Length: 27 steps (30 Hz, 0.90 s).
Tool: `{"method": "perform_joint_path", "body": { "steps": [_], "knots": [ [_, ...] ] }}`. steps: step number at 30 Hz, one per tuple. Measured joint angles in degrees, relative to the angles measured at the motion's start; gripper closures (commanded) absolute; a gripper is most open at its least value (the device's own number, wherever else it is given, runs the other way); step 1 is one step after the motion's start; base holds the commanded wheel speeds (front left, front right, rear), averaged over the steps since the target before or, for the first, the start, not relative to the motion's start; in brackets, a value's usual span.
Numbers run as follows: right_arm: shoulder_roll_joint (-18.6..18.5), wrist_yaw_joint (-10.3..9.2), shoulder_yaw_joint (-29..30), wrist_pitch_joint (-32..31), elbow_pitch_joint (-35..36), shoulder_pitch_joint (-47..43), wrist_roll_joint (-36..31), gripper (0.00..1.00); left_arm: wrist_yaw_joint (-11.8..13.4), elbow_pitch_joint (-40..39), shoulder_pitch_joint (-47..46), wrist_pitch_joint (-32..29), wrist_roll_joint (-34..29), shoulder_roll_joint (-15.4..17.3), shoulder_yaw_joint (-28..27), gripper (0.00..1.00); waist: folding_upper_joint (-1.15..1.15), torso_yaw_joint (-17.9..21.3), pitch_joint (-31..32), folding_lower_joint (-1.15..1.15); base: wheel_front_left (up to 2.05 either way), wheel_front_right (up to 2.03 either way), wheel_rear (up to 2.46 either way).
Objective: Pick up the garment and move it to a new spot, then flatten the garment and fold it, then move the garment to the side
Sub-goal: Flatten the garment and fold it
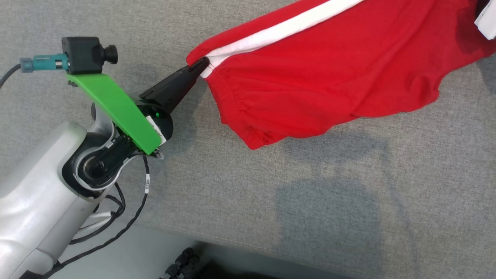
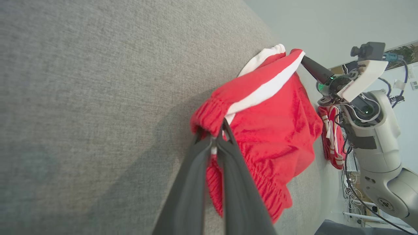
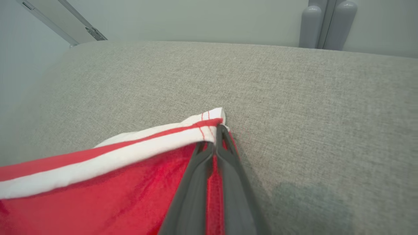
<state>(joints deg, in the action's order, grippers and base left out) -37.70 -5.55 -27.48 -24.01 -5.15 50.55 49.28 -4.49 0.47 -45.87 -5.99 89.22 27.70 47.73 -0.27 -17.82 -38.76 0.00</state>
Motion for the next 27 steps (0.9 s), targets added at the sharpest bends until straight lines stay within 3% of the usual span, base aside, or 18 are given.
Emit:
{"method": "perform_joint_path", "body": {
  "steps": [1,2,3,4,15,21,27],
  "knots": [
    [-0.01,0.00,-0.02,0.01,-0.53,0.01,-0.13,0.81,-0.04,0.57,0.00,0.00,-0.01,-0.08,0.18,0.89,0.00,-0.07,0.19,0.00,0.00,0.00,0.00],
    [0.08,-0.01,-0.05,0.15,-1.13,0.01,-0.55,0.22,-0.04,1.23,0.00,0.01,-0.02,-0.15,0.25,0.58,0.00,-0.16,0.37,0.00,0.00,0.00,0.00],
    [0.30,-0.01,-0.12,0.65,-1.68,0.01,-0.89,0.00,-0.04,1.82,0.00,0.01,-0.02,-0.31,0.30,0.51,0.00,-0.23,0.56,0.00,0.00,0.00,0.00],
    [0.73,-0.01,-0.10,1.31,-2.29,0.01,-1.05,0.00,-0.02,2.57,0.00,0.09,-0.03,-0.65,0.34,0.00,0.00,-0.30,0.78,0.00,0.00,0.00,0.00],
    [5.63,0.12,1.13,9.24,-5.98,1.48,-2.68,0.00,0.55,6.43,0.03,3.37,-2.42,0.56,-0.77,0.00,0.00,0.72,3.62,0.00,0.00,0.00,0.00],
    [6.20,1.29,1.75,15.14,-6.87,-2.13,-2.65,0.00,1.52,6.91,0.12,11.41,-15.01,4.97,-1.01,0.00,0.00,2.13,6.32,0.00,0.00,0.00,0.00],
    [4.22,1.67,1.58,19.13,-10.36,-10.81,-3.86,0.00,2.56,6.83,4.04,18.22,-22.76,4.69,1.42,0.00,0.00,3.32,10.14,0.00,0.00,0.00,0.00]
  ]
}}
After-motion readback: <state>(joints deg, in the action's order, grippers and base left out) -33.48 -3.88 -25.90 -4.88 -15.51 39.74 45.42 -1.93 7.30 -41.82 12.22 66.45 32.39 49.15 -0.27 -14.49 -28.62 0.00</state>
